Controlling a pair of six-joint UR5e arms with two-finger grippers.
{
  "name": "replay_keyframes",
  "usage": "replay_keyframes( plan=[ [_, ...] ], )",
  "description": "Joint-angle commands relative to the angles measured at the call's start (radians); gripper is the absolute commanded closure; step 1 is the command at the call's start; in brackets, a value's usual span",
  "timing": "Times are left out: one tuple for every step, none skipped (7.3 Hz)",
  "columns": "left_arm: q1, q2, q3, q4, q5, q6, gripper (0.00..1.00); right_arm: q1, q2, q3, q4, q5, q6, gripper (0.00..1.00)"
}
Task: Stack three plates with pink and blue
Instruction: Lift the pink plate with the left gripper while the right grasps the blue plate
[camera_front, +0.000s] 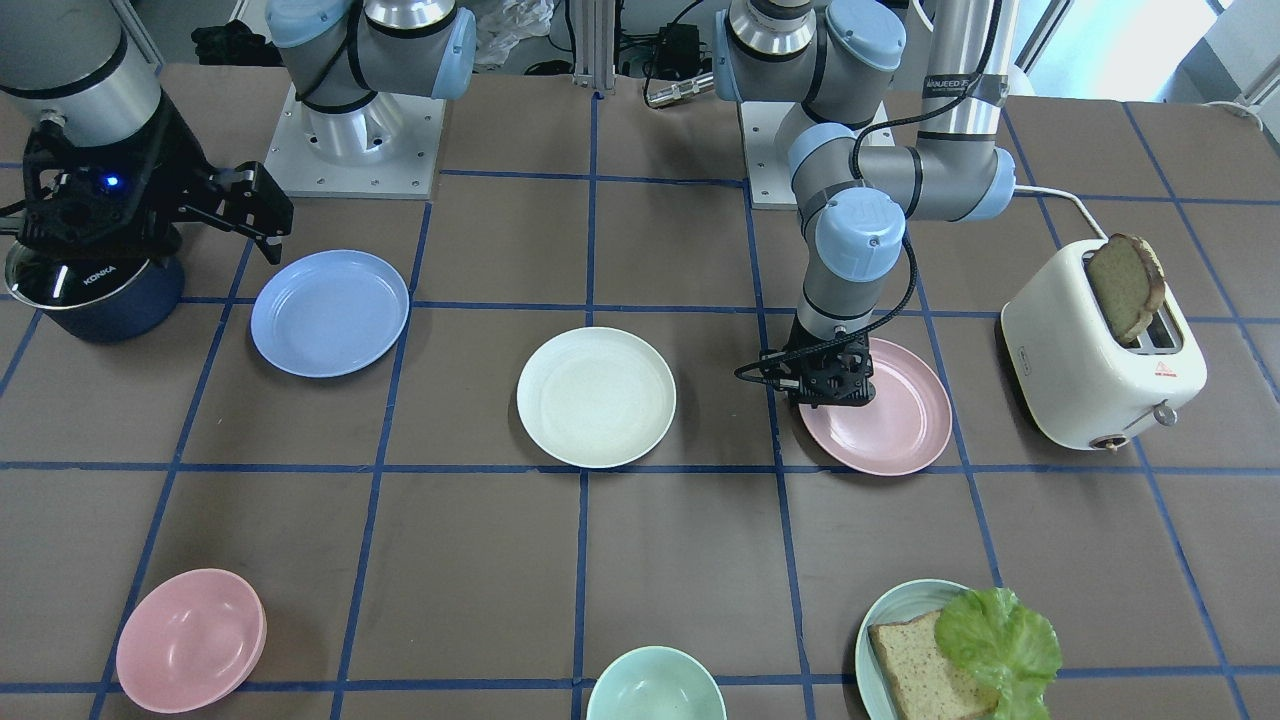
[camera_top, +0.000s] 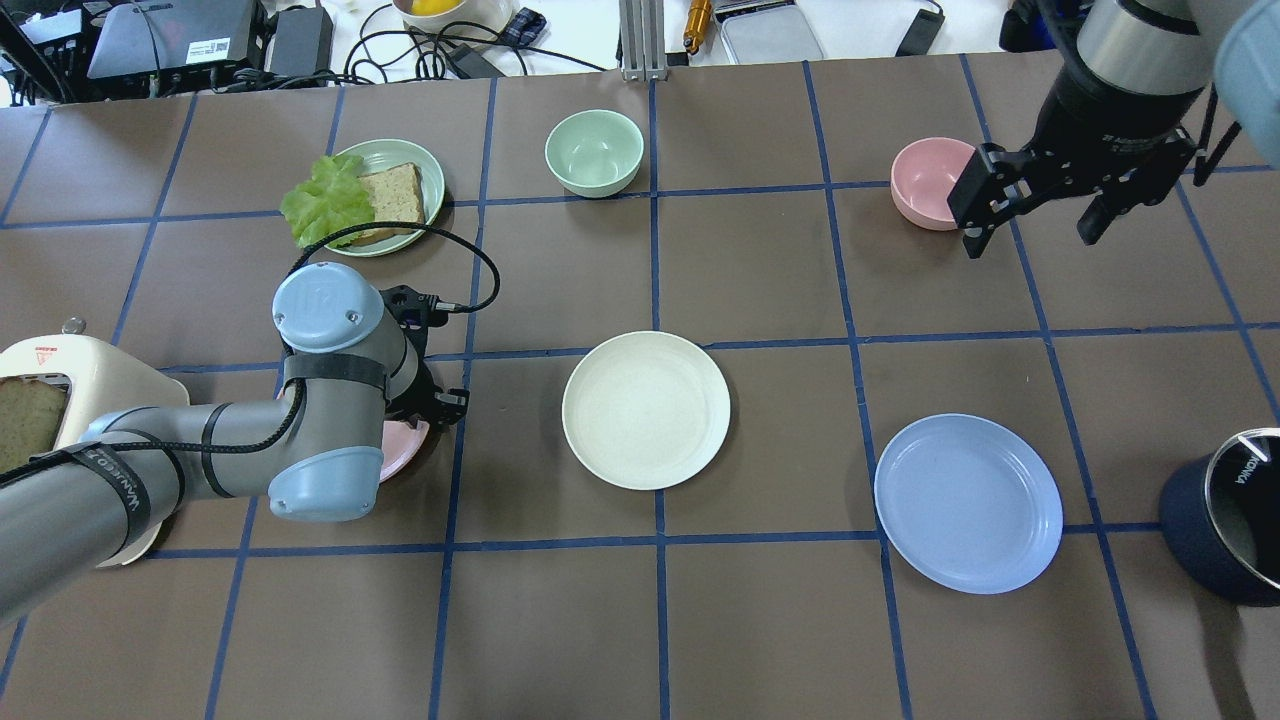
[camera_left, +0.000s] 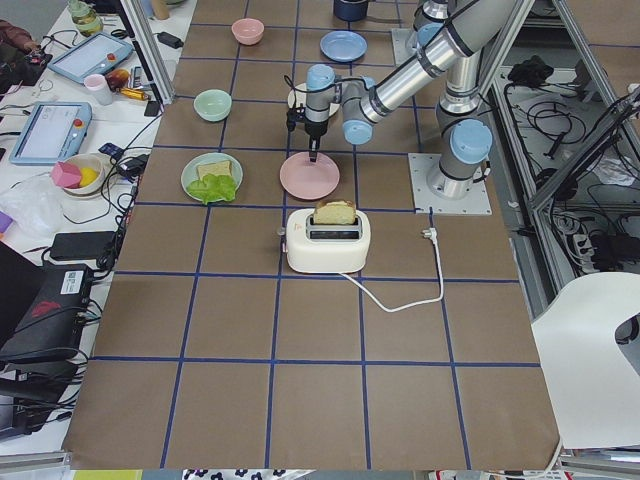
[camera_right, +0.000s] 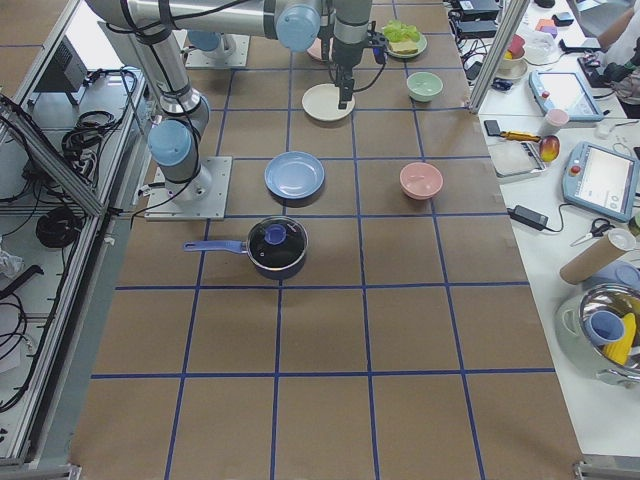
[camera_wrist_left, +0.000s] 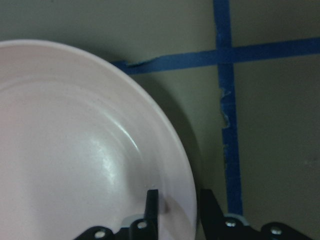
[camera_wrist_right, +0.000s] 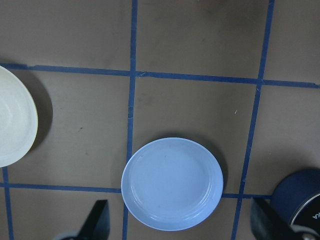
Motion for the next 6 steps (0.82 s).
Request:
replay_keyframes(
  plan=[
    [-0.020,0.014,0.018,0.009,0.078,0.001,1.00,-0.096,-0.001,0.078,-0.055,0.004,-0.132,0.00],
    [-0.033,0.020,0.021,0.013,0.098,0.001,1.00,-0.149,-0.001,0.131,-0.119,0.002,-0.231,0.00],
    [-0.034,0.023,0.036,0.012,0.106,0.005,1.00,-0.194,-0.007,0.205,-0.177,0.001,-0.270,0.00],
    [-0.034,0.020,0.059,0.007,0.106,0.007,1.00,-0.204,-0.040,0.278,-0.240,0.001,-0.294,0.00],
    [-0.036,0.017,0.084,-0.005,0.106,0.007,1.00,-0.225,-0.069,0.382,-0.335,0.001,-0.314,0.00],
    [-0.039,0.003,0.107,-0.008,0.106,0.007,1.00,-0.260,-0.103,0.493,-0.415,0.011,-0.341,0.00]
  ],
)
